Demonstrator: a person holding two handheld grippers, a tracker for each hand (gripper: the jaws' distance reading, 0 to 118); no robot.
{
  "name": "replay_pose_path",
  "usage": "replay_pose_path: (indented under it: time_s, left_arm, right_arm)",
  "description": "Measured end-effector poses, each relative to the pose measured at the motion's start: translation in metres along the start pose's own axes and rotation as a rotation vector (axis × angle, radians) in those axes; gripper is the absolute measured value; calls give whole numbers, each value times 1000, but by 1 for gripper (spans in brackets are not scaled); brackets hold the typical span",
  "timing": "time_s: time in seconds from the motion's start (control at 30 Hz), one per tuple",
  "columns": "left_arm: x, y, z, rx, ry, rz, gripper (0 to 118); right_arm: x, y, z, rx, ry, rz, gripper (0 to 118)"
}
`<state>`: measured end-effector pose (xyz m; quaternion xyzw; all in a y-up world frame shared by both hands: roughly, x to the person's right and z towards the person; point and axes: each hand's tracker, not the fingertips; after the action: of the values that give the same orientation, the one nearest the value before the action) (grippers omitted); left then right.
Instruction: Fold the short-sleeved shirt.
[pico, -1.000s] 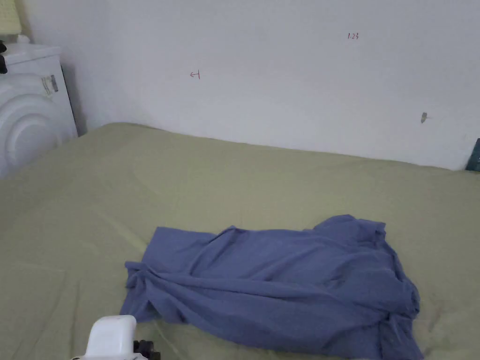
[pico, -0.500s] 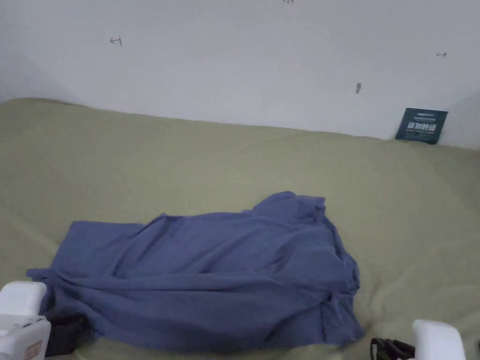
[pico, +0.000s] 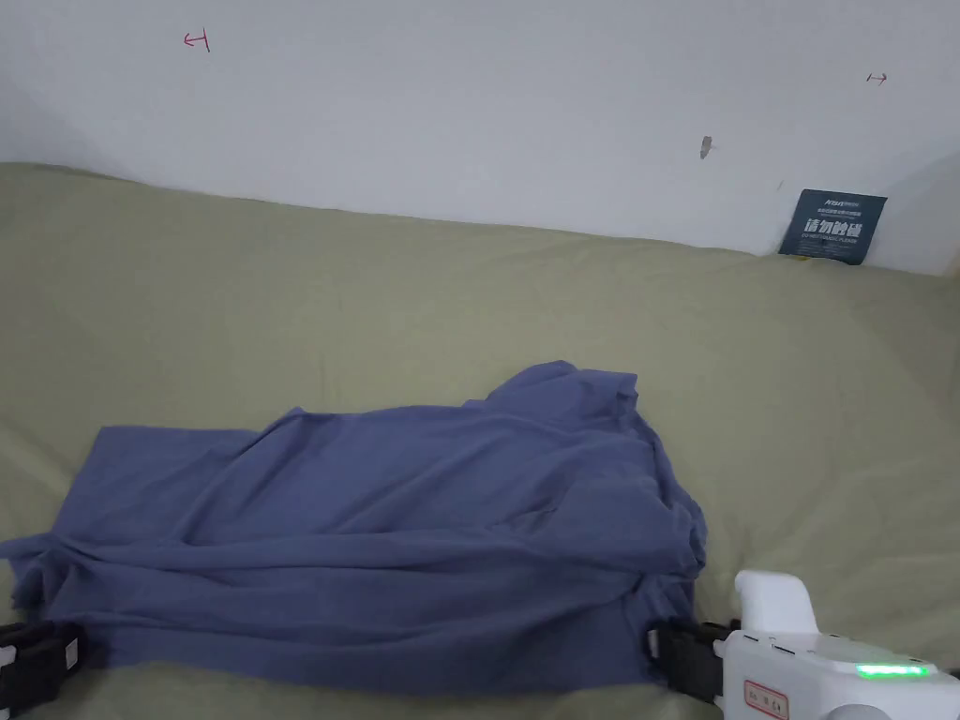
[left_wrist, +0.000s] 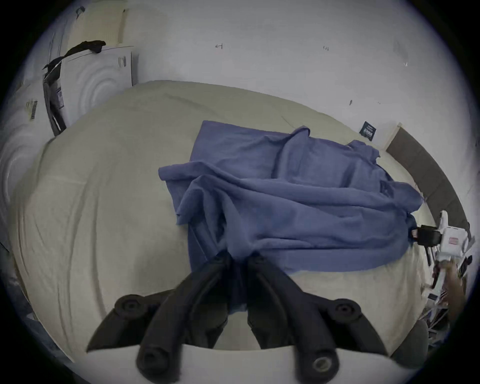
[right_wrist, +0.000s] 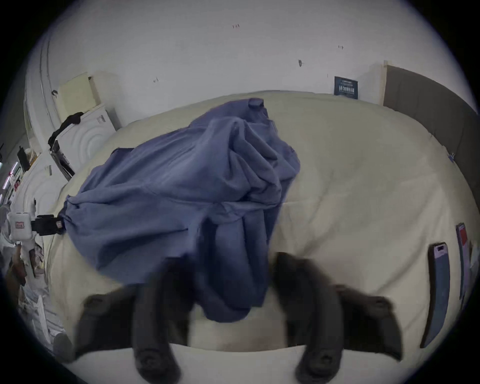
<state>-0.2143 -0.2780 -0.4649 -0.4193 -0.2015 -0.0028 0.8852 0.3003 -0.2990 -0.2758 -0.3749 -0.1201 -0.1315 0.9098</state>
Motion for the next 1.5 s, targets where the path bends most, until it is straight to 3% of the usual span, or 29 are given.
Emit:
replay_pose_path:
  time_s: [0.03, 0.07, 0.2, 0.37, 0.53, 0.67, 0.8, 1.07, 1.27, 1.43, 1.5]
  left_arm:
    - [-1, 1, -1, 1, -4, -2, 11]
    - [-1, 1, 1, 0, -8, -2, 10]
    - [-6, 2, 9, 2, -50, 57, 9]
    - [-1, 2, 27, 0, -59, -11, 9]
    - [0, 1, 59, 3, -107, -69, 9]
    - [-5, -7, 81, -13, -143, -83, 9]
    - [-9, -22, 102, -37, -189, -68, 9]
    - [-9, -75, 126, -143, -239, -42, 9]
    - [-19, -106, 137, -224, -272, 56, 9]
    - [-20, -118, 144, -244, -271, 64, 10]
    - [-20, -117, 154, -222, -260, 68, 27]
  right_arm:
    - [3, 0, 4, 27, -4, -10, 14]
    - [5, 0, 11, 67, 36, -46, 7]
    - [4, 2, 43, 117, 63, -70, 8]
    - [8, 2, 67, 133, 127, -143, 7]
    - [9, 0, 99, 145, 153, -165, 7]
    - [17, -7, 125, 111, 138, -208, 7]
    - [22, -23, 154, 102, 124, -198, 7]
    - [33, -60, 186, -57, 92, -274, 7]
    - [59, -90, 191, -197, 88, -482, 7]
    - [70, -105, 196, -211, 52, -549, 8]
    - [74, -103, 209, -176, -41, -554, 10]
